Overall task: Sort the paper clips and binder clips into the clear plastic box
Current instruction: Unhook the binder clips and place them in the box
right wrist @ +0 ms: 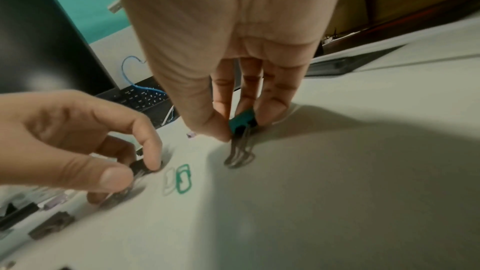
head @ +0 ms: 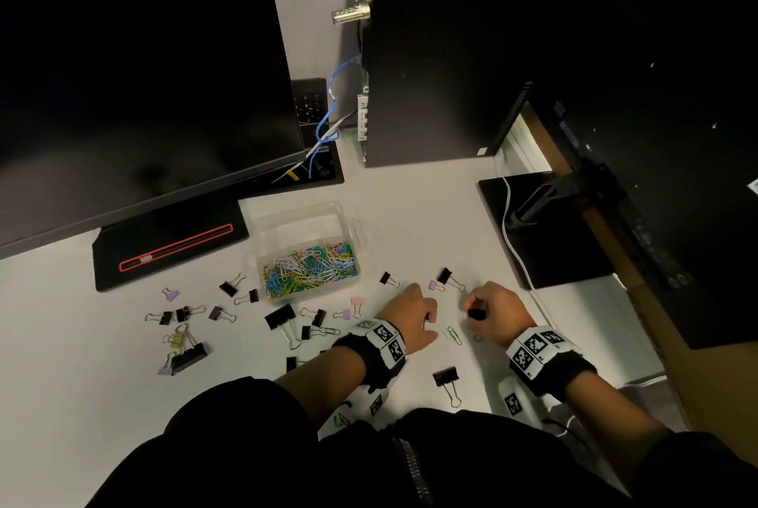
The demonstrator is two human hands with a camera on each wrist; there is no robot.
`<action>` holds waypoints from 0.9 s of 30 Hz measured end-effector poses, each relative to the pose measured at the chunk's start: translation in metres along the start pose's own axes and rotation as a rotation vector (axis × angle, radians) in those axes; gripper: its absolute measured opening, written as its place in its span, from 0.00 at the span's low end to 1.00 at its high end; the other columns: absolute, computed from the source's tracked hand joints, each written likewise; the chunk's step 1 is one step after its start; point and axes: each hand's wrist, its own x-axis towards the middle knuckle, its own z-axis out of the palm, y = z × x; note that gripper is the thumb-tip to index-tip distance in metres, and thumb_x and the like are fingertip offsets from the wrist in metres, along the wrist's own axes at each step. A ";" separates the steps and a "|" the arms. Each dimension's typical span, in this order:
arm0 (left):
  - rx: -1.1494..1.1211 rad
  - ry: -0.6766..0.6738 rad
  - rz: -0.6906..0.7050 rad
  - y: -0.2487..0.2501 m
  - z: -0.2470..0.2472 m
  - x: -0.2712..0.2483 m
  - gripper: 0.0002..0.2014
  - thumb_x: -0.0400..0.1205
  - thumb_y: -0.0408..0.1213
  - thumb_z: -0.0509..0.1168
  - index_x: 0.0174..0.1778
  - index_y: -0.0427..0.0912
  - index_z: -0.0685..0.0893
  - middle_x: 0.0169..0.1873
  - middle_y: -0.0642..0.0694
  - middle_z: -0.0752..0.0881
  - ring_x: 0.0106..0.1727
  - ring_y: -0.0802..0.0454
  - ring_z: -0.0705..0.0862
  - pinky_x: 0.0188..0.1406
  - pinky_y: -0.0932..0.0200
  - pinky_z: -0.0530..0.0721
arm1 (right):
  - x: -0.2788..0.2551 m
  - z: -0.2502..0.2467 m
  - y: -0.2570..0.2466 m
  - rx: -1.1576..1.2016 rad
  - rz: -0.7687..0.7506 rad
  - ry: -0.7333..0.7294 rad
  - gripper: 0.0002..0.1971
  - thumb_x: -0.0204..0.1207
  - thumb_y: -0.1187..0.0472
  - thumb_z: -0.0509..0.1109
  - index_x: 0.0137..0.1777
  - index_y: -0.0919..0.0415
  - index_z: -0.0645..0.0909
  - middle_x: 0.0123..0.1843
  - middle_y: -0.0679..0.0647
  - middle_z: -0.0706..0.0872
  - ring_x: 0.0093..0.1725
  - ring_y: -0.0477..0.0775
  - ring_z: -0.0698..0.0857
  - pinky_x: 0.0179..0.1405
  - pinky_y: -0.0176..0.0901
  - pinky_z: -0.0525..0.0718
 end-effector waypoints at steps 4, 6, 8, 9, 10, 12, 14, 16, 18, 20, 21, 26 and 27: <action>0.032 0.068 0.013 0.001 0.000 0.001 0.07 0.78 0.30 0.61 0.52 0.36 0.77 0.56 0.38 0.74 0.40 0.46 0.74 0.50 0.54 0.80 | -0.004 0.004 -0.002 -0.085 -0.064 0.032 0.10 0.67 0.64 0.73 0.48 0.56 0.85 0.45 0.48 0.76 0.53 0.53 0.77 0.48 0.35 0.71; -0.033 0.113 0.000 0.000 -0.002 -0.001 0.07 0.78 0.29 0.60 0.51 0.36 0.77 0.50 0.40 0.73 0.39 0.47 0.74 0.47 0.55 0.79 | -0.009 0.007 -0.008 -0.118 -0.096 0.040 0.06 0.68 0.60 0.72 0.45 0.56 0.84 0.42 0.47 0.77 0.51 0.53 0.78 0.44 0.34 0.69; -0.128 0.153 -0.011 -0.002 -0.005 -0.002 0.08 0.77 0.27 0.58 0.51 0.36 0.76 0.44 0.45 0.71 0.38 0.47 0.74 0.47 0.52 0.80 | -0.013 0.012 -0.014 -0.147 -0.079 -0.016 0.08 0.67 0.53 0.74 0.42 0.55 0.82 0.39 0.46 0.80 0.47 0.51 0.81 0.41 0.36 0.73; -0.166 0.173 -0.014 -0.004 -0.006 -0.002 0.09 0.77 0.25 0.57 0.52 0.36 0.75 0.41 0.46 0.72 0.38 0.48 0.74 0.45 0.52 0.80 | -0.015 0.014 -0.016 -0.167 -0.051 -0.052 0.11 0.66 0.49 0.75 0.42 0.54 0.80 0.39 0.46 0.81 0.45 0.50 0.81 0.41 0.37 0.76; -0.195 0.187 -0.016 -0.005 -0.008 -0.002 0.10 0.78 0.24 0.56 0.53 0.36 0.76 0.39 0.48 0.72 0.36 0.51 0.73 0.43 0.54 0.78 | -0.014 0.016 -0.018 -0.183 -0.026 -0.077 0.14 0.64 0.47 0.76 0.42 0.54 0.79 0.39 0.46 0.81 0.43 0.50 0.81 0.42 0.38 0.78; -0.243 0.184 -0.026 -0.008 -0.010 -0.003 0.13 0.78 0.23 0.57 0.57 0.36 0.76 0.40 0.48 0.74 0.35 0.54 0.72 0.39 0.60 0.74 | -0.012 0.020 -0.019 -0.160 0.010 -0.093 0.15 0.63 0.47 0.78 0.42 0.53 0.78 0.38 0.46 0.81 0.42 0.49 0.81 0.42 0.39 0.78; -0.304 0.171 -0.058 -0.010 -0.010 -0.004 0.14 0.78 0.25 0.60 0.59 0.38 0.76 0.44 0.47 0.74 0.38 0.50 0.75 0.35 0.65 0.73 | -0.009 0.021 -0.022 -0.112 0.014 -0.096 0.13 0.63 0.52 0.79 0.40 0.54 0.79 0.38 0.47 0.82 0.42 0.49 0.81 0.41 0.37 0.77; -0.352 0.169 -0.096 -0.012 -0.009 -0.005 0.14 0.78 0.29 0.65 0.59 0.39 0.77 0.46 0.47 0.75 0.39 0.48 0.78 0.34 0.65 0.75 | -0.008 0.022 -0.023 -0.098 -0.004 -0.107 0.09 0.65 0.55 0.78 0.40 0.56 0.83 0.38 0.48 0.84 0.43 0.49 0.82 0.43 0.38 0.79; -0.371 0.150 -0.132 -0.014 -0.009 -0.005 0.17 0.75 0.32 0.70 0.59 0.41 0.78 0.47 0.48 0.76 0.40 0.49 0.78 0.31 0.66 0.74 | -0.008 0.021 -0.025 -0.098 -0.025 -0.120 0.06 0.66 0.57 0.77 0.40 0.56 0.84 0.39 0.50 0.87 0.43 0.49 0.84 0.46 0.39 0.81; -0.326 0.108 -0.134 -0.015 -0.008 -0.005 0.19 0.73 0.32 0.72 0.59 0.41 0.79 0.48 0.46 0.77 0.41 0.50 0.78 0.33 0.66 0.76 | -0.008 0.021 -0.027 -0.114 -0.038 -0.119 0.03 0.67 0.59 0.75 0.38 0.55 0.84 0.38 0.48 0.86 0.42 0.48 0.83 0.46 0.38 0.81; -0.284 0.093 -0.116 -0.015 -0.008 -0.005 0.19 0.73 0.31 0.72 0.59 0.40 0.79 0.50 0.44 0.79 0.42 0.50 0.78 0.38 0.64 0.78 | -0.009 0.022 -0.028 -0.118 -0.040 -0.117 0.02 0.67 0.59 0.74 0.37 0.54 0.83 0.36 0.47 0.84 0.42 0.48 0.83 0.46 0.37 0.82; -0.032 0.042 0.014 -0.004 -0.007 0.001 0.17 0.82 0.31 0.60 0.68 0.39 0.77 0.64 0.36 0.75 0.64 0.40 0.77 0.66 0.55 0.73 | -0.009 0.024 -0.032 -0.186 -0.042 -0.133 0.02 0.66 0.59 0.72 0.37 0.54 0.82 0.37 0.50 0.84 0.40 0.49 0.81 0.43 0.39 0.80; 0.029 0.031 0.045 0.000 -0.007 0.004 0.18 0.83 0.29 0.58 0.69 0.39 0.77 0.66 0.35 0.74 0.67 0.39 0.75 0.69 0.53 0.72 | -0.009 0.023 -0.031 -0.189 -0.040 -0.133 0.03 0.66 0.59 0.72 0.35 0.53 0.80 0.36 0.49 0.83 0.39 0.48 0.80 0.41 0.38 0.79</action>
